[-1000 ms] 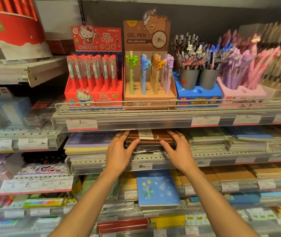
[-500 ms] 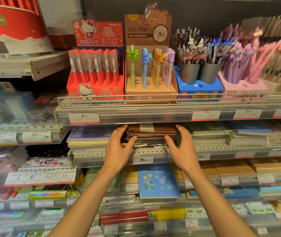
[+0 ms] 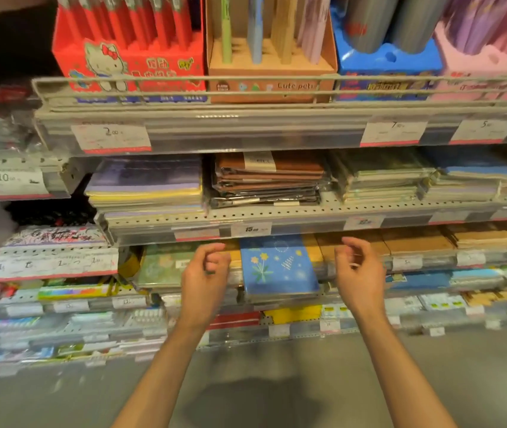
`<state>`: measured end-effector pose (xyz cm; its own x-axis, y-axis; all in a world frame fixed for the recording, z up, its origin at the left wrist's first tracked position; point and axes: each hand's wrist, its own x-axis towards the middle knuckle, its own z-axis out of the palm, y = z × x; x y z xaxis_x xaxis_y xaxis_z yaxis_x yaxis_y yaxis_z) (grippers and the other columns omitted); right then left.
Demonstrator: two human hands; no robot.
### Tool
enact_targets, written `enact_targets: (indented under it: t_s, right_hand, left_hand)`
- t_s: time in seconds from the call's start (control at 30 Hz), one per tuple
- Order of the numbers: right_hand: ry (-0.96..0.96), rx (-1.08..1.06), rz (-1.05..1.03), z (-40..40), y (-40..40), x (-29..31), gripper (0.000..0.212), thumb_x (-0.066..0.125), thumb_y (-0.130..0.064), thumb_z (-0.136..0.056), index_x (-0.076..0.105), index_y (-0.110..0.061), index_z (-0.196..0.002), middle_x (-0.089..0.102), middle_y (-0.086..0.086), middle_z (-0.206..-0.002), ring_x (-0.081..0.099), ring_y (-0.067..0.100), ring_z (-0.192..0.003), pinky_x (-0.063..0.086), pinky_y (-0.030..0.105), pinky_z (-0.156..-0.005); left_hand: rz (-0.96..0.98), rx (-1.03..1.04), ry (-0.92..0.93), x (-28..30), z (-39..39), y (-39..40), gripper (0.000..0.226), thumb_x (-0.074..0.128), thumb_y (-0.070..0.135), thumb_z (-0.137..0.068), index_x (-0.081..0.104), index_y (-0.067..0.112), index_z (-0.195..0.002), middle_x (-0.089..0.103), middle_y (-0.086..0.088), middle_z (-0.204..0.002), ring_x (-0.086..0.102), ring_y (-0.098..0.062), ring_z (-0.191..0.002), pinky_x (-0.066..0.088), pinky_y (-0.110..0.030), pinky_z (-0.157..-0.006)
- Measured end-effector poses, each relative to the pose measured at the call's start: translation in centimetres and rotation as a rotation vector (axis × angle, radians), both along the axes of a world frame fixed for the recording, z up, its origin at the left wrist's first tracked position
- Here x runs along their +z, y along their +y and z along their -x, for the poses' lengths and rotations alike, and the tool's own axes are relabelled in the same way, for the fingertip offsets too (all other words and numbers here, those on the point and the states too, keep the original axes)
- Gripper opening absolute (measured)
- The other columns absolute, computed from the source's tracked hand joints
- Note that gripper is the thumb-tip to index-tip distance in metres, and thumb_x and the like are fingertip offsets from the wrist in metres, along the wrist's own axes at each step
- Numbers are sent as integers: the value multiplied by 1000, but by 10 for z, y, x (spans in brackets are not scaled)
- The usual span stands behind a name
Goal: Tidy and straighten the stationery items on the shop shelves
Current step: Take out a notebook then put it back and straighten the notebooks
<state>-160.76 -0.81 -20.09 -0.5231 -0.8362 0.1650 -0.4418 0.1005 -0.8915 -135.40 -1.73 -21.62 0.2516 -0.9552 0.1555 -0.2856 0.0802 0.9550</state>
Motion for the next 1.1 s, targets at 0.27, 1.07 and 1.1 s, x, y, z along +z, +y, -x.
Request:
enact_targets:
  t_s: [0.27, 1.07, 1.1]
  right_hand:
    - [40, 144, -393, 5, -45, -61, 20, 55, -18, -97, 68, -9, -110, 69, 10, -103, 64, 28, -95, 53, 39, -87]
    - [-50, 266, -474, 2, -67, -78, 23, 64, -15, -95, 61, -12, -118, 61, 0, -98, 58, 21, -90, 43, 26, -80]
    - [-59, 279, -474, 1, -62, -75, 14, 64, -13, -95, 62, -15, -108, 63, -2, -94, 58, 19, -85, 45, 24, -76]
  left_hand:
    - [-256, -77, -193, -58, 27, -46, 17, 66, 24, -90, 66, 24, -107, 62, 0, -107, 62, -16, -93, 53, -35, -89]
    - [-519, -204, 138, -63, 37, -63, 25, 64, -7, -87, 64, 18, -82, 69, -5, -86, 67, -30, -91, 56, -50, -86]
    - [-529, -212, 143, -61, 36, -58, 23, 65, -6, -87, 62, 16, -85, 68, -4, -85, 67, -29, -91, 57, -49, -85]
